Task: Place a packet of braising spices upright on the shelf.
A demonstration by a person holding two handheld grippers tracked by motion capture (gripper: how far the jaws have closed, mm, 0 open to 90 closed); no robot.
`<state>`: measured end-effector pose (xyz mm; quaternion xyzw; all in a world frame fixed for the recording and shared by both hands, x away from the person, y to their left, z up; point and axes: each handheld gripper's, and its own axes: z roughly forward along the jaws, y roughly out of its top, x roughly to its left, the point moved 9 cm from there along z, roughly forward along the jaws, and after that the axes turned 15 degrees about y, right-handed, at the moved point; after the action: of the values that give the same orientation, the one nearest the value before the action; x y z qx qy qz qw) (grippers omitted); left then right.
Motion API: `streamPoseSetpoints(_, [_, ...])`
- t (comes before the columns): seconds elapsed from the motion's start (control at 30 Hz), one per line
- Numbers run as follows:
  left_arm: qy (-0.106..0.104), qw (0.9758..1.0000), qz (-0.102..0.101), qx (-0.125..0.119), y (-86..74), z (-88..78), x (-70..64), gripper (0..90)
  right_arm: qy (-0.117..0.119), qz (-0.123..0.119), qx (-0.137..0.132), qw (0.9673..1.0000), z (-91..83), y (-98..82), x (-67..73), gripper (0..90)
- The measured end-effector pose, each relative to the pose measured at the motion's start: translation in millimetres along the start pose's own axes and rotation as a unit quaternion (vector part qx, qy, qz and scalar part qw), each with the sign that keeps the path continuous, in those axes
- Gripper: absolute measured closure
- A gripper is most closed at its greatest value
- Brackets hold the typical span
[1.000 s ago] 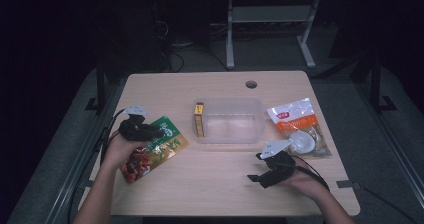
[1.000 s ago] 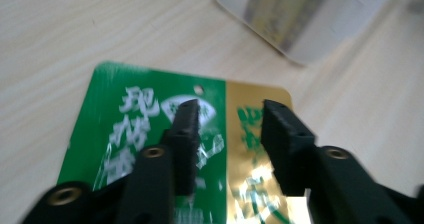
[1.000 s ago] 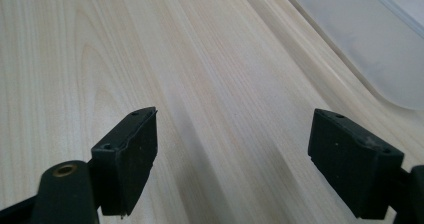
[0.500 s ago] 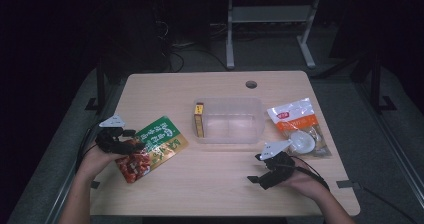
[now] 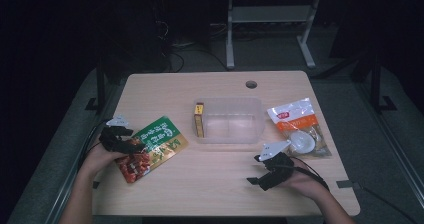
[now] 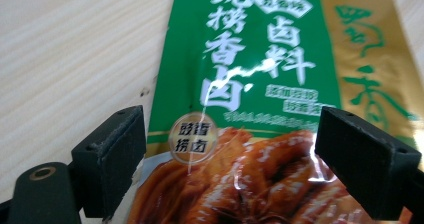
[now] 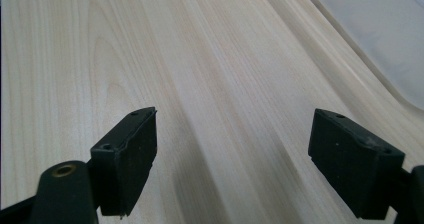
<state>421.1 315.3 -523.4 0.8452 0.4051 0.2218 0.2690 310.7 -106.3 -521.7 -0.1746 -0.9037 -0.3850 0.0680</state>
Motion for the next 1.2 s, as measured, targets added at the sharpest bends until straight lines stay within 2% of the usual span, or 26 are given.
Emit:
streamPoseSetpoints(0.13, [-0.004, 0.9998, -0.019, 0.007, -3.4, 5.6, 2.3, 10.6, 0.003, 0.002, -0.001, 1.0000, -0.1, 0.1, 1.6, 19.1])
streamPoseSetpoints(0.33, [-0.014, 0.9994, -0.029, 0.012, -5.6, 6.9, 1.7, 10.6, 0.005, 0.002, 0.000, 1.0000, -0.1, -0.7, 2.2, 19.1])
streamPoseSetpoints(0.4, [-0.014, 0.9994, -0.032, 0.004, -5.9, 6.5, 0.3, 10.6, 0.004, 0.000, 0.001, 1.0000, -0.2, -1.0, 2.0, 19.1])
streamPoseSetpoints(0.43, [-0.014, 0.9995, -0.026, 0.005, -7.1, 5.7, 0.7, 10.6, 0.002, -0.007, 0.004, 1.0000, -0.5, -1.5, 0.9, 19.1])
streamPoseSetpoints(0.47, [-0.012, 0.9995, -0.027, 0.005, -7.5, 5.4, 0.4, 10.6, 0.006, 0.002, 0.001, 1.0000, -0.1, -1.0, 2.9, 19.1])
streamPoseSetpoints(0.67, [-0.010, 0.9996, -0.025, 0.003, -8.3, 4.6, -2.0, 10.7, 0.003, -0.007, 0.006, 1.0000, 0.0, -1.6, 1.7, 19.1])
streamPoseSetpoints(0.7, [-0.009, 0.9998, -0.019, 0.005, -8.7, 4.4, -2.0, 10.9, 0.004, -0.007, 0.006, 0.9999, 0.1, -1.6, 2.0, 19.1])
streamPoseSetpoints(0.87, [-0.003, 0.9998, -0.019, 0.006, -9.0, 3.1, -3.0, 14.5, 0.005, -0.008, 0.008, 0.9999, 0.7, -1.8, 2.1, 19.1])
streamPoseSetpoints(0.93, [-0.008, 0.9999, -0.013, 0.008, -9.2, 0.5, -2.6, 20.1, 0.006, -0.007, 0.008, 0.9999, 0.9, -1.5, 2.6, 19.1])
streamPoseSetpoints(0.97, [-0.012, 0.9998, -0.013, 0.004, -8.7, -0.6, -4.4, 27.5, 0.005, -0.007, 0.007, 0.9999, 0.8, -1.4, 2.9, 19.1])
streamPoseSetpoints(1.07, [-0.013, 0.9999, 0.003, 0.008, -8.5, -3.2, -9.6, 39.0, 0.003, -0.012, 0.009, 0.9999, 0.7, -1.5, 2.2, 19.1])
streamPoseSetpoints(1.2, [-0.008, 0.9997, 0.015, 0.018, -7.3, -4.5, -12.0, 51.5, 0.004, -0.013, 0.009, 0.9999, 0.6, -1.3, 2.0, 19.1])
